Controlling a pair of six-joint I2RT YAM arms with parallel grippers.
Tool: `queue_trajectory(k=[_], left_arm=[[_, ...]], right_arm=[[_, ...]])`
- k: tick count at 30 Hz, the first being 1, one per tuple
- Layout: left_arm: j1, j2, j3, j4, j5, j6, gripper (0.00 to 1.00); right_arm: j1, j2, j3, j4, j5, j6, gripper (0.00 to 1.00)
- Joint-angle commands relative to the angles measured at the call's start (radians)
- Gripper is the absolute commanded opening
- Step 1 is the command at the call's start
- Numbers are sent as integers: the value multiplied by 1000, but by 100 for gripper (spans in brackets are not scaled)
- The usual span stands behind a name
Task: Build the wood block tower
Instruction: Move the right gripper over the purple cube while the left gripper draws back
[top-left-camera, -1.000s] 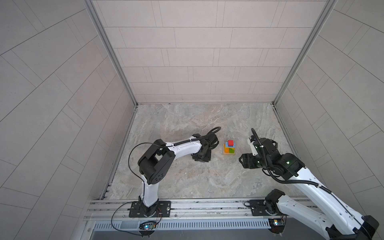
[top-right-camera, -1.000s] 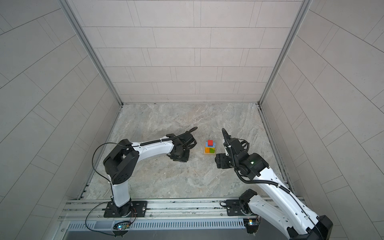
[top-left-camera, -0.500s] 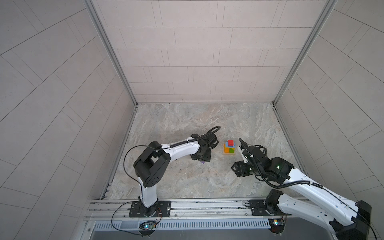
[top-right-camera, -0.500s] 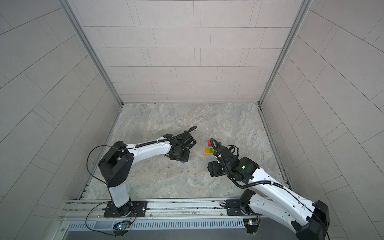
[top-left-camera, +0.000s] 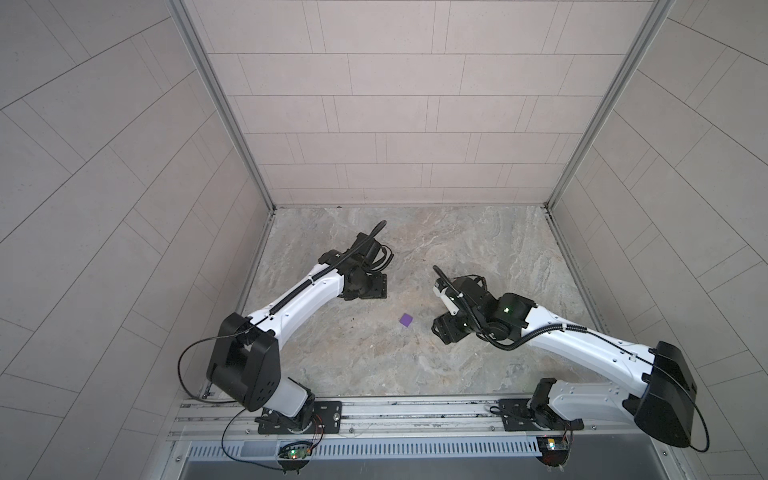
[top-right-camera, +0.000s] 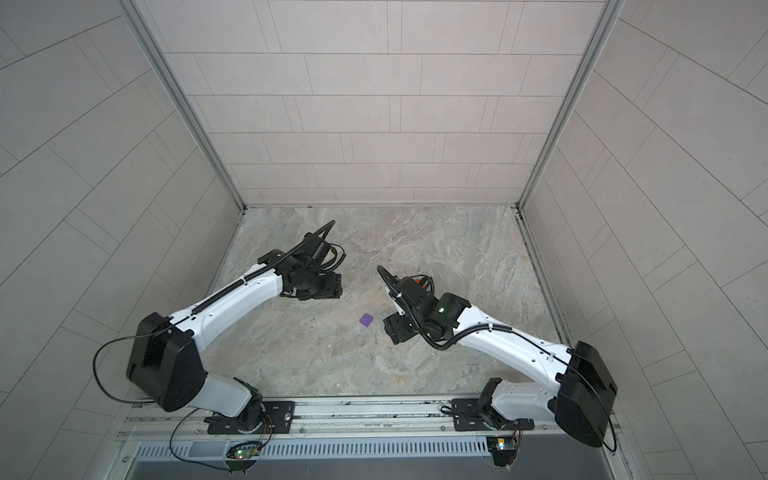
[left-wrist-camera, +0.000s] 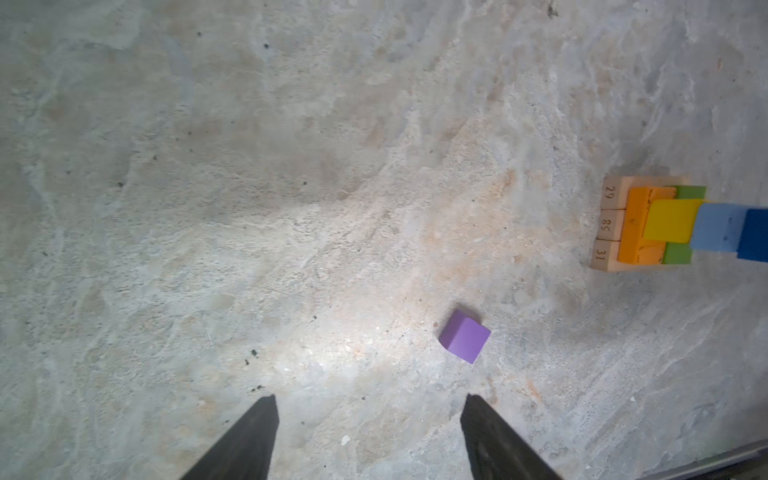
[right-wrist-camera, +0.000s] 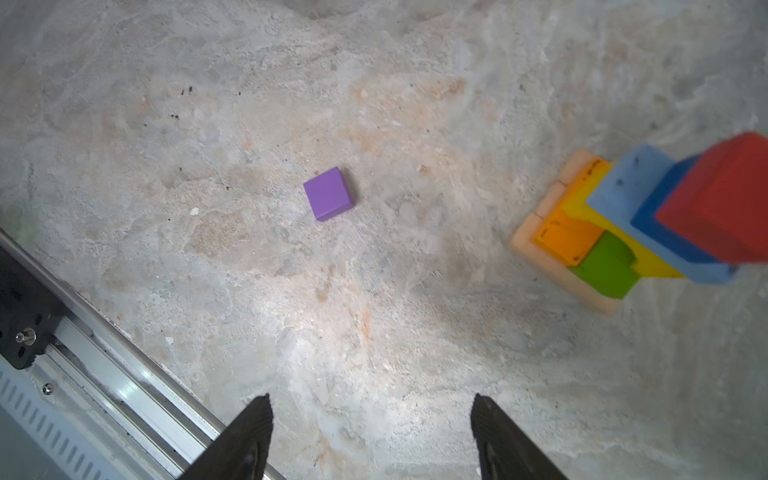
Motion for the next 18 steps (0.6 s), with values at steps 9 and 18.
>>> queue_trajectory(k=[9,18], left_arm=[[208,-135,-97,-10,191,112,78],[270,-237,-159,-46,171,130,78]], right_arm=[[40,270,186,11,-42,-129,72],[88,482,328,-48,-5,-182,66]])
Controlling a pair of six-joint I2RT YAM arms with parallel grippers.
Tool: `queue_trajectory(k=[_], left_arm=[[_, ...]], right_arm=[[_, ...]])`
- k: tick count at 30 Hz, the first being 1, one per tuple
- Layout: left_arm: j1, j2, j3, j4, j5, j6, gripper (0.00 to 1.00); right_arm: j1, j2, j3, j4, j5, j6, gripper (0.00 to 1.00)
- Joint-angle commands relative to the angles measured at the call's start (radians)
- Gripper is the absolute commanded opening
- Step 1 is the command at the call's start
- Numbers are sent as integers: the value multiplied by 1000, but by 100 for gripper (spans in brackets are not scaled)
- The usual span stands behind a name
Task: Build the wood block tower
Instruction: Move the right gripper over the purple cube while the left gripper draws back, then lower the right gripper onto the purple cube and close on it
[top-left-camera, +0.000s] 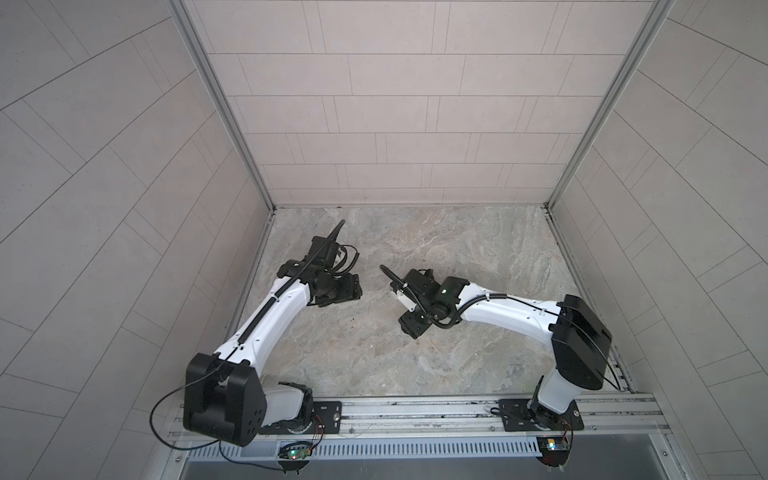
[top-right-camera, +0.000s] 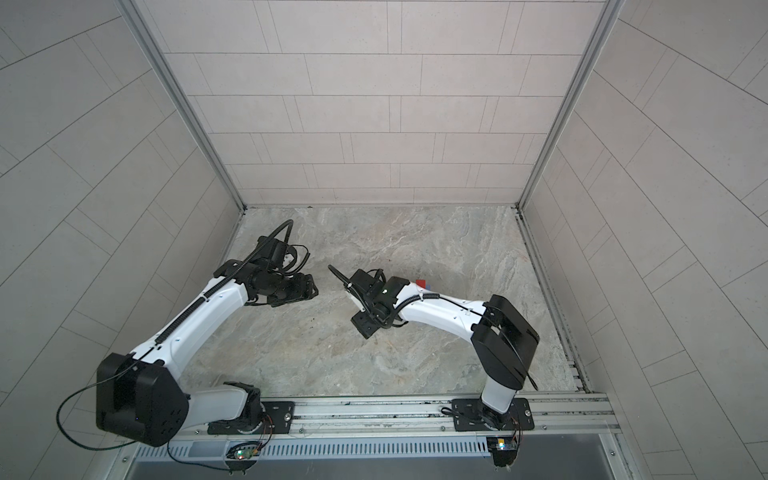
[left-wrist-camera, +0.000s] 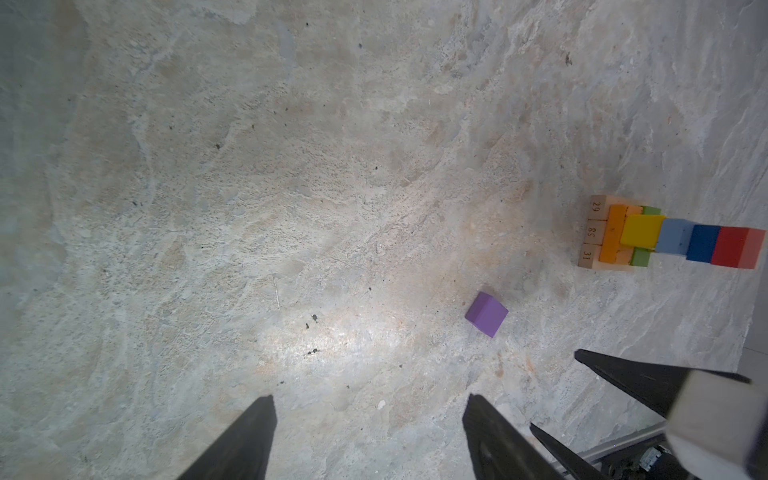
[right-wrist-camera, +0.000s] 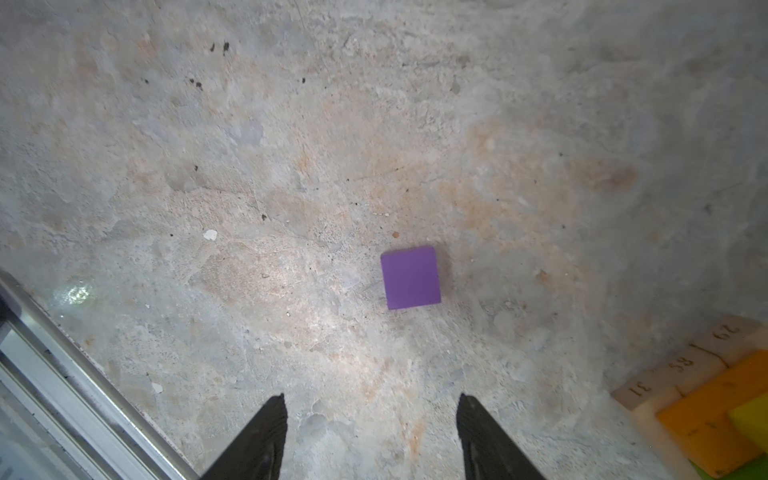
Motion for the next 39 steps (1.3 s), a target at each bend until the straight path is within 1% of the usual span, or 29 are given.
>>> queue_trajectory(k=[1,4,7,13,22,35,39], left_arm=[[24,-48,-25,-34,7,29,78],[36,-89,-59,-18,-10,12,78],[37,-112,-83,17,13,-12,78],[37,-104,-82,22,25,-4,78],[38,-81,-67,13,32,9,78],[40,-66,-63,17,45,10,78],[42,-58,-61,17,57,15,78]], right_arm=[[10,26,17,-19,14,-40,66],[10,68,51,-27,13,-65,66],[10,114,90,-56,42,-96,64],[9,156,116,-51,87,-139,62],[0,213,137,-46,72,-183,61],[-27,261,131,-10,68,-197,58],[-29,273,133,-4,63,-198,48]])
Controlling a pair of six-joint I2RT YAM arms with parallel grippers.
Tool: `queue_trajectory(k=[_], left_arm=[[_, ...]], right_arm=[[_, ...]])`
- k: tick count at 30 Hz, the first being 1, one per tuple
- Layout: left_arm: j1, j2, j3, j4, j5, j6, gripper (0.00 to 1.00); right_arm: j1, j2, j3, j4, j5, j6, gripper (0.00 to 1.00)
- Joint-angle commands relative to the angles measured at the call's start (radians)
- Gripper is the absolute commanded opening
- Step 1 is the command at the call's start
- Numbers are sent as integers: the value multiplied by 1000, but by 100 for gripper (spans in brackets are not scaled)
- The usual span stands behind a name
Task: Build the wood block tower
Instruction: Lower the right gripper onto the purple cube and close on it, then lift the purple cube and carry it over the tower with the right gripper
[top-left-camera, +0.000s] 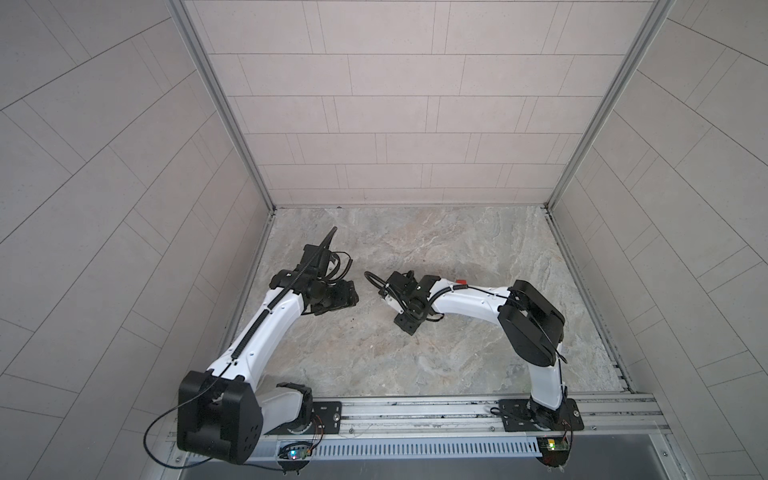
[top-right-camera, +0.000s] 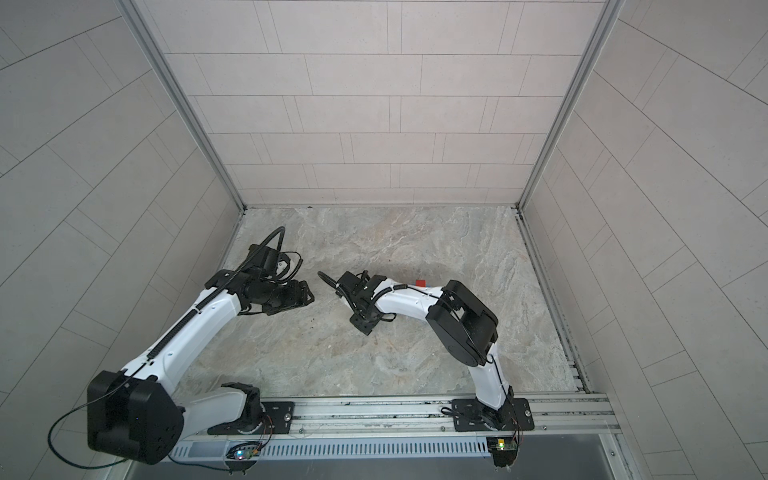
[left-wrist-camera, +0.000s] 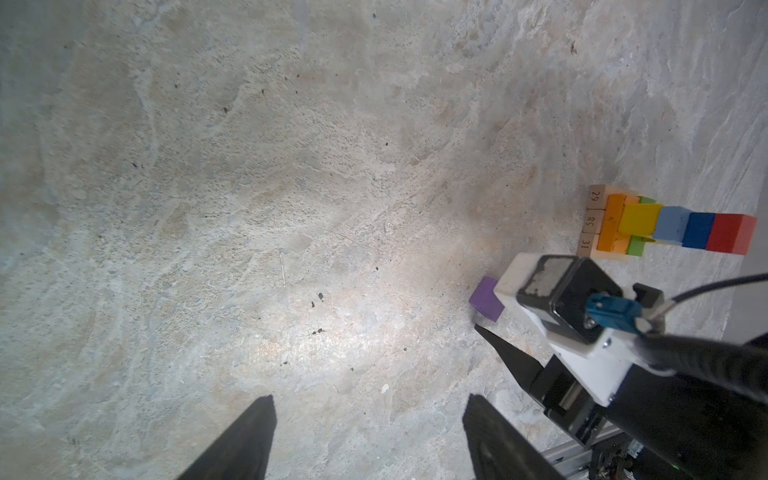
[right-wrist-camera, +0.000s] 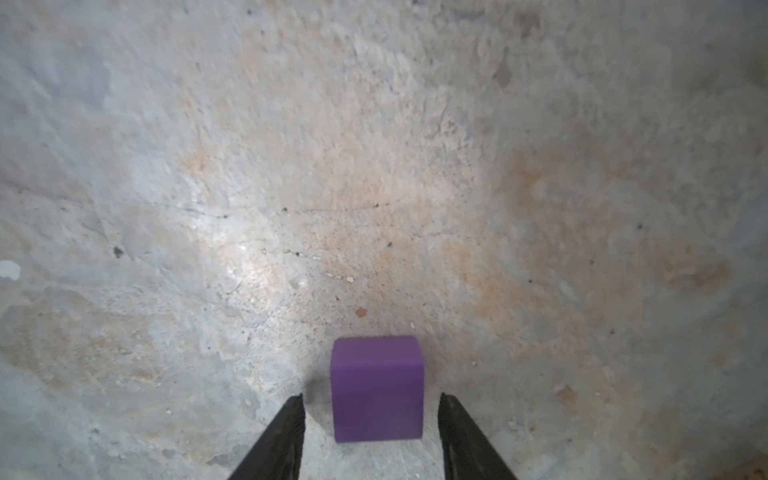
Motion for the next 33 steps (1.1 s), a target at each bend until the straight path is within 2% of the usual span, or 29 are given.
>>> queue_trajectory(k=[1,12,15,19,28,33], left_arm=[[8,9,20,6,13,15,78],[11,11,20,10,22,16,78],[11,12,20,10,22,18,78],[12,13,21,10,22,18,78],[13,14,19,15,31,17,78],[15,22,17,21,49,20,78]], right_arm=[[-1,12,3,6,-1,-15,48],[-1,-3,-9,29,1,-2,42],[-1,1,-7,27,1,-1,35],[-1,-10,-7,22,13,11,34],[-8,-106,47,-52,28,163,29],[-24,-151,116,-155,67,255,29]])
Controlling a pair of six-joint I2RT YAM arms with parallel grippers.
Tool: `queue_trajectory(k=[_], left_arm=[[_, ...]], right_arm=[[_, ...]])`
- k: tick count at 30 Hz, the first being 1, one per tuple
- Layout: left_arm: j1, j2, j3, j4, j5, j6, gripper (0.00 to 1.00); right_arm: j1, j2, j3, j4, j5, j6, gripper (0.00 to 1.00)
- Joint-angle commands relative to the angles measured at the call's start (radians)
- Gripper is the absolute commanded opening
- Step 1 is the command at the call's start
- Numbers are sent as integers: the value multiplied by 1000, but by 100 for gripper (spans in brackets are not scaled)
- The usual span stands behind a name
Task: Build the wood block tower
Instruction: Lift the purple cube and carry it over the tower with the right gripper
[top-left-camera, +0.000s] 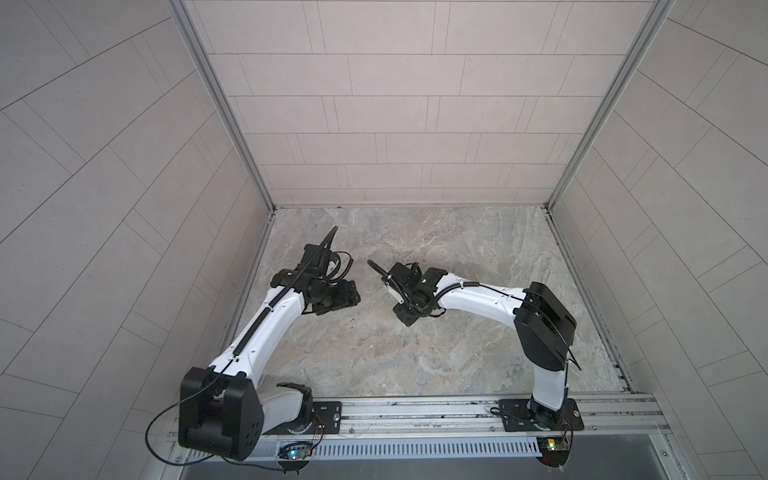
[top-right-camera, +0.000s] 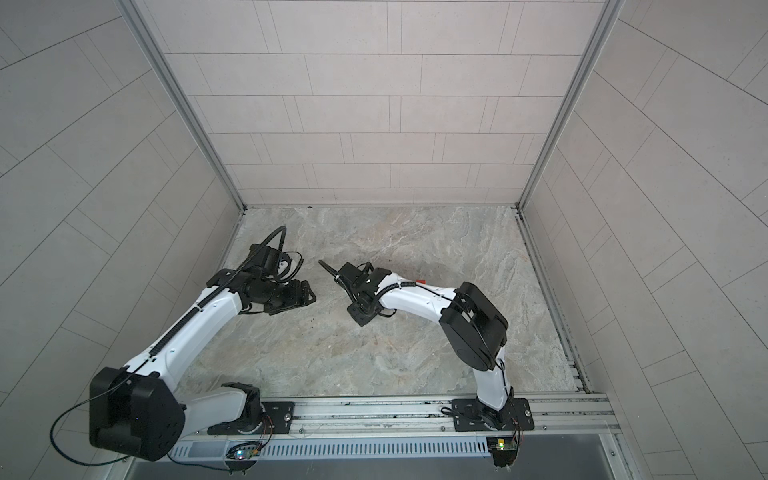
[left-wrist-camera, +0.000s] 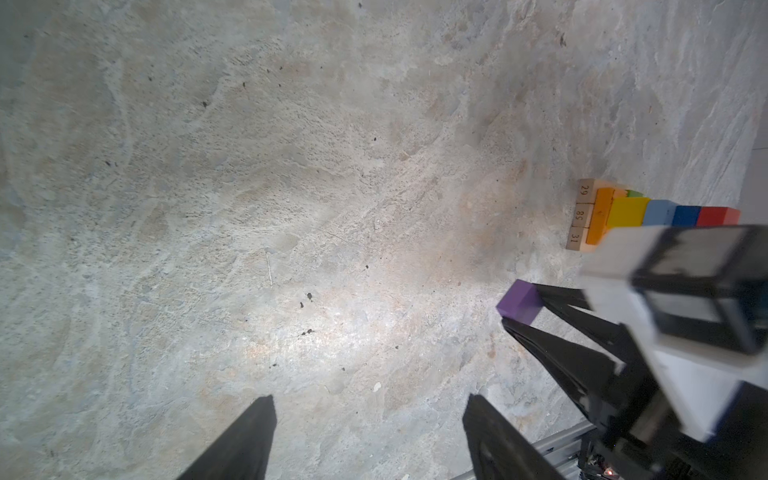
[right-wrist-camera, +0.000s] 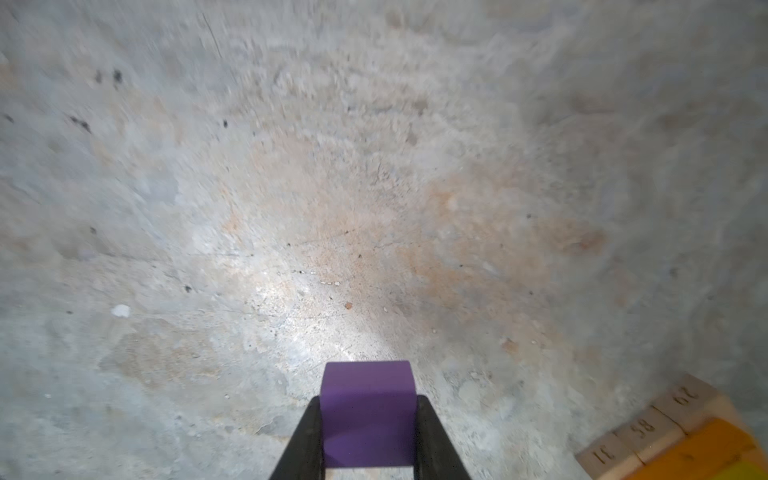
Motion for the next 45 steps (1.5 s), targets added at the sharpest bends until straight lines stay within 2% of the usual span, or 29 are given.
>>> queue_trajectory(k=[1,9,15,17,21,32,45], left_arm=[[6,10,17,13,17,14,78],[6,1,16,16,35,15,78],[6,3,13,26,62,13,78],[5,1,12,28,65,14,78],[6,2,10,32,75,12,78],[7,4,10,35,88,9,78],[8,4,2,47,105,4,78]], right_arm=[[-16,-65,65,-117,55,98,28],[-50,-121,169,-302,131,216,27],[-103,-182,175,-387,143,290,26],[-125,-204,167,-403,141,309,23],[-142,-252,135,-410,203,330,22],[-233,-323,53,-414,221,389,22],[-298,-325,-26,-334,203,449,21]])
